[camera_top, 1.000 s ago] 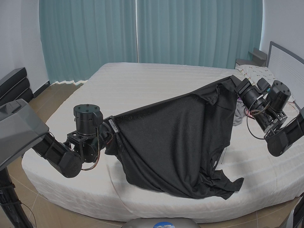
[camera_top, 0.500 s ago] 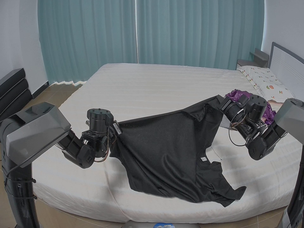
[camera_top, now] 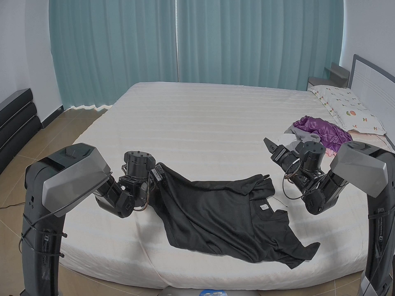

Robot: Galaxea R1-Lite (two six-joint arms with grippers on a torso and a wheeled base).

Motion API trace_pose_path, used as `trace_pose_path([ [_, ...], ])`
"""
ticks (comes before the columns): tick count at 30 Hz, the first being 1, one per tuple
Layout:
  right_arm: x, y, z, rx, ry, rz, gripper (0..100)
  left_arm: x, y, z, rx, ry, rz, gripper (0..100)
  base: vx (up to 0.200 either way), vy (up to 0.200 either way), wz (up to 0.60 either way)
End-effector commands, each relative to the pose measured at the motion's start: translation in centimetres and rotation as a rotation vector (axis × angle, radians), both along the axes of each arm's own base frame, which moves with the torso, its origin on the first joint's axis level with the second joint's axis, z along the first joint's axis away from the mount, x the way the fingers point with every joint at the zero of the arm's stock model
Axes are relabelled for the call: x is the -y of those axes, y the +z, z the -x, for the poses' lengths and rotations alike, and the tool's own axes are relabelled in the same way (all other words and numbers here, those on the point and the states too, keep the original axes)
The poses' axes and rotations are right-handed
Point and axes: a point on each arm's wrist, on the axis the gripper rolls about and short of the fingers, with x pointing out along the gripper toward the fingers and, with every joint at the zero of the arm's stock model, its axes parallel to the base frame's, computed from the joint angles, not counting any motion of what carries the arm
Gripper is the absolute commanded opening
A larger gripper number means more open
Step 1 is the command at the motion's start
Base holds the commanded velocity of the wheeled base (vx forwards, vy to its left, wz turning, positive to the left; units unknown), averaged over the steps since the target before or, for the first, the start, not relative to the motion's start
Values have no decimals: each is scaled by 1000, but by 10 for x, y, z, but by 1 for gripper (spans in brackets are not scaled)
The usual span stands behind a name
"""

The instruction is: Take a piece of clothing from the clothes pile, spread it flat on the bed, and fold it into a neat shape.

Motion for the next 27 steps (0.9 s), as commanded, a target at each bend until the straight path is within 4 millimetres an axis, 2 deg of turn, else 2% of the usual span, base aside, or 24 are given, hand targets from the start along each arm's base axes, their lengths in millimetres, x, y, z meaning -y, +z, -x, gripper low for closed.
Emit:
trace_pose_path([
  [1,12,-12,-4,-29,-32,-19,100,-6,-2,-4,-3,13,2,100,0,0,0],
  [5,21,-2,4,-38,-53,-70,100,-17,30,-2,29,24,20,100,0,0,0],
  [8,25,5,18,-60,-58,-106,100,-29,61,9,43,-7,48,100,0,0,0],
  [9,25,5,19,-63,-56,-107,100,-29,62,11,44,-10,49,100,0,0,0],
  [10,27,11,27,-59,-51,-129,100,-37,87,23,67,-54,81,100,0,0,0],
  [12,29,17,37,-42,-48,-137,100,-47,114,36,96,-89,101,100,0,0,0],
  [15,32,21,53,-37,-43,-134,100,-59,144,54,108,-93,94,100,0,0,0],
  [17,32,19,65,-60,-29,-122,100,-69,157,68,82,-90,55,100,0,0,0],
  [18,32,19,65,-60,-29,-122,100,-69,157,68,82,-90,55,100,0,0,0],
  [19,33,13,76,-99,-12,-97,100,-76,162,83,52,-116,7,100,0,0,0],
  [22,33,5,84,-139,13,-88,100,-78,157,92,25,-151,-19,100,0,0,0],
  [25,32,-7,90,-180,53,-87,100,-71,136,93,-42,-174,-27,100,0,0,0],
  [27,29,-17,91,-206,69,-83,100,-61,115,84,-97,-187,-18,100,0,0,0],
])
